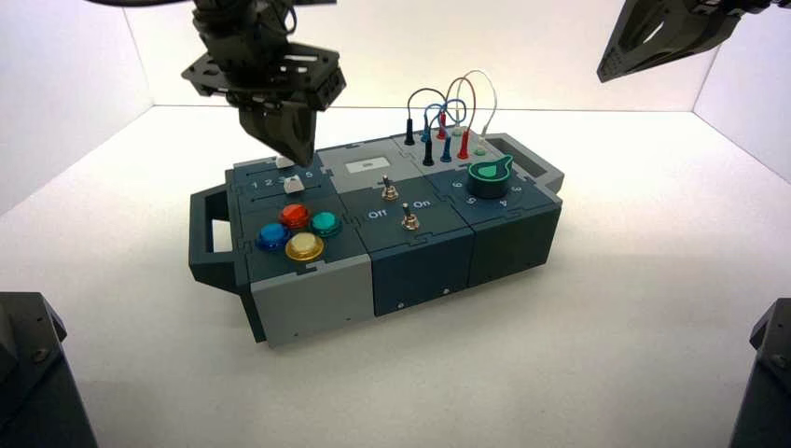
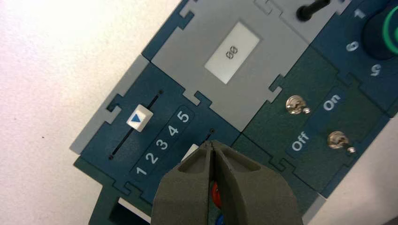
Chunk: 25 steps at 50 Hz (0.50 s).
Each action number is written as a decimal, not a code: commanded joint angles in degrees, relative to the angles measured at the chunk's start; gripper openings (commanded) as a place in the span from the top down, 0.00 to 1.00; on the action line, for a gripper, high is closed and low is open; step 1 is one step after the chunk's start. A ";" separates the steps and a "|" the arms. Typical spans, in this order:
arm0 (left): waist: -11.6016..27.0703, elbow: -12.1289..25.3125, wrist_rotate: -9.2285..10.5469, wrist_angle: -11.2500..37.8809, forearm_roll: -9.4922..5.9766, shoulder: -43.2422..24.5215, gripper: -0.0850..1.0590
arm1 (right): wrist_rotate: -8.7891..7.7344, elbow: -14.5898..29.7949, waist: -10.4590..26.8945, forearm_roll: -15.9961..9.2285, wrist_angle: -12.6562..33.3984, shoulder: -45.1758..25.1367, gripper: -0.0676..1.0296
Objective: Move the bottom slider to position 2.
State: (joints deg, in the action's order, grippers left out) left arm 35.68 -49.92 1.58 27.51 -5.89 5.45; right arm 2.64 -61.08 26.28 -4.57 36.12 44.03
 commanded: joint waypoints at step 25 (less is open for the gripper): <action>0.09 1.49 -0.62 -1.14 0.35 -2.29 0.95 | -0.09 1.32 0.44 -0.18 -0.44 -0.18 0.96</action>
State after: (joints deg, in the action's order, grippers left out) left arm 35.68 -49.57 1.14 26.63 -5.63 2.46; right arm 2.64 -61.08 26.37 -4.48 36.12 43.77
